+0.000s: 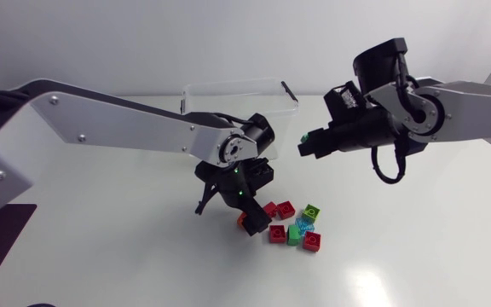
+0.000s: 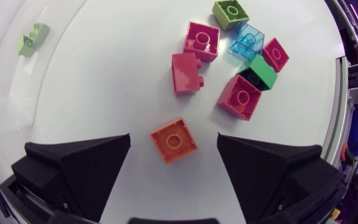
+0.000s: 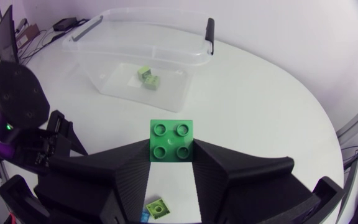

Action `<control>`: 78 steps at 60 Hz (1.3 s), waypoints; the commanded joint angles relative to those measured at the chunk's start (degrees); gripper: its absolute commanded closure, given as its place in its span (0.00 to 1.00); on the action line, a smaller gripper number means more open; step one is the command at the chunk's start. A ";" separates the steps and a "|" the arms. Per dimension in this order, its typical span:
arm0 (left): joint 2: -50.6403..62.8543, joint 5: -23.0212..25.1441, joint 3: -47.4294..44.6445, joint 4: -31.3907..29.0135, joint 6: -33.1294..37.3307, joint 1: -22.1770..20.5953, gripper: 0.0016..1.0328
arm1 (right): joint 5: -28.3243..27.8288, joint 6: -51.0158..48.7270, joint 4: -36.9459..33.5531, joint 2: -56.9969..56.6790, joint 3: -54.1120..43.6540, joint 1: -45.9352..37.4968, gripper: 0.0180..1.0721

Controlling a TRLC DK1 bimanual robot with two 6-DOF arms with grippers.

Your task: Place the duplo bricks in the container

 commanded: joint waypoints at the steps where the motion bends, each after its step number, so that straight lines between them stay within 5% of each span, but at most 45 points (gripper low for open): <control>1: 2.28 -0.43 1.15 -1.63 -2.17 -0.63 0.12 | -0.56 2.98 0.12 -0.60 3.22 -1.23 0.78; 16: 2.98 -0.87 0.80 -1.63 -2.44 -1.51 0.34 | -0.73 5.17 1.53 1.95 7.79 -2.20 0.78; 21: 3.24 -0.96 0.71 -1.36 -2.70 -1.68 0.52 | -0.73 5.97 2.23 3.27 9.02 -2.11 0.78; 22: 3.33 -0.96 0.53 -0.92 -2.88 -1.77 0.71 | -0.82 6.32 2.58 4.15 9.90 -2.11 0.78; 56: -10.29 -0.96 -6.50 -1.54 -2.09 -0.81 0.75 | 0.94 9.57 4.43 16.63 21.86 0.26 0.78; 78: -20.66 -3.16 -2.81 -1.28 -0.06 5.70 0.75 | 3.66 9.22 3.90 25.51 31.44 3.69 0.77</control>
